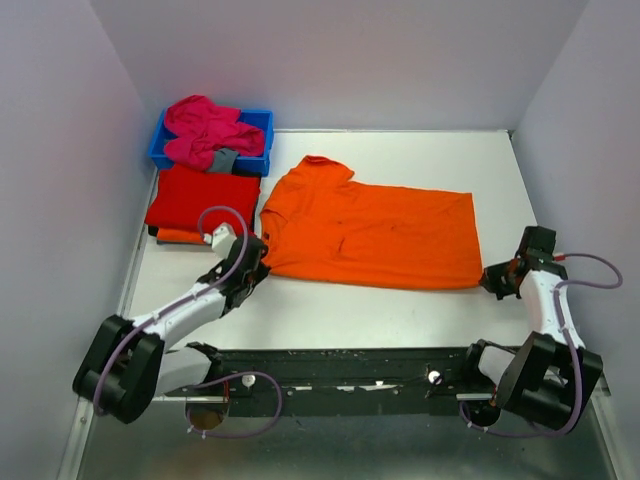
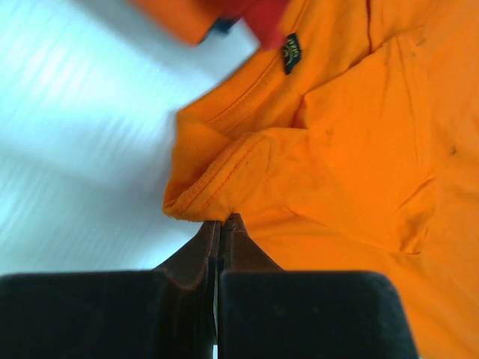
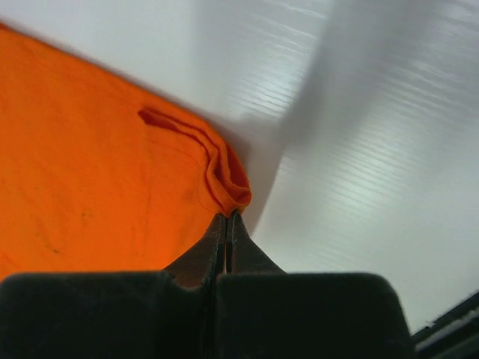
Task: Fold and stack the t-shirts
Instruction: Fold the flattened tshirt in 1/3 of the way
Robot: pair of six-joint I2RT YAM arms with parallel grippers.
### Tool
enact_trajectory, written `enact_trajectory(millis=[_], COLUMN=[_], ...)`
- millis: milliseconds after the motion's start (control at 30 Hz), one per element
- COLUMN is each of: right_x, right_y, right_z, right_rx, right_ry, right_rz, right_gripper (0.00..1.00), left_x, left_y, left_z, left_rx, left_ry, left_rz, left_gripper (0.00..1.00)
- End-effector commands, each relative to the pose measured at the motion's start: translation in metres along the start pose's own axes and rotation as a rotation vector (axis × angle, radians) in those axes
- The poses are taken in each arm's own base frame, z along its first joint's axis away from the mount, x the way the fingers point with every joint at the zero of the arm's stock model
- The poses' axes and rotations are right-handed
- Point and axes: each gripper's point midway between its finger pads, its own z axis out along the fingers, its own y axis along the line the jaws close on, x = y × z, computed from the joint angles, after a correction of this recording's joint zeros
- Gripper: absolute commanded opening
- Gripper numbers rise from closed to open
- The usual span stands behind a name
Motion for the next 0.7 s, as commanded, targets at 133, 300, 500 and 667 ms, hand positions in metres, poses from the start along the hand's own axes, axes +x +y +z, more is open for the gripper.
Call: enact_trajectory(millis=[133, 300, 500, 667], right_x=[0.004, 0.010, -0.008, -0.029], right_y=[-0.050, -0.055, -0.025, 0.039], right_z=[-0.012, -0.015, -0.036, -0.070], right_rx=[0.052, 0.017, -0.115, -0.345], right_ry=[-0.134, -0.147, -0.216, -0.293], right_rz=[0.005, -0.004, -0.129, -0.314], right_gripper=[0.01, 0.06, 0.46, 0.43], left_x=[0.026, 0.036, 0.012, -0.037], left_y=[0.060, 0.072, 0.055, 0.003], left_z=[-0.043, -0.053, -0.073, -0.094], left_rx=[0.010, 0.037, 0.052, 0.184], left_ry=[0.014, 0.033, 0.010, -0.123], left_rz=[-0.038, -0.058, 0.052, 0.199], left_gripper=[0.00, 0.27, 0.99, 0.99])
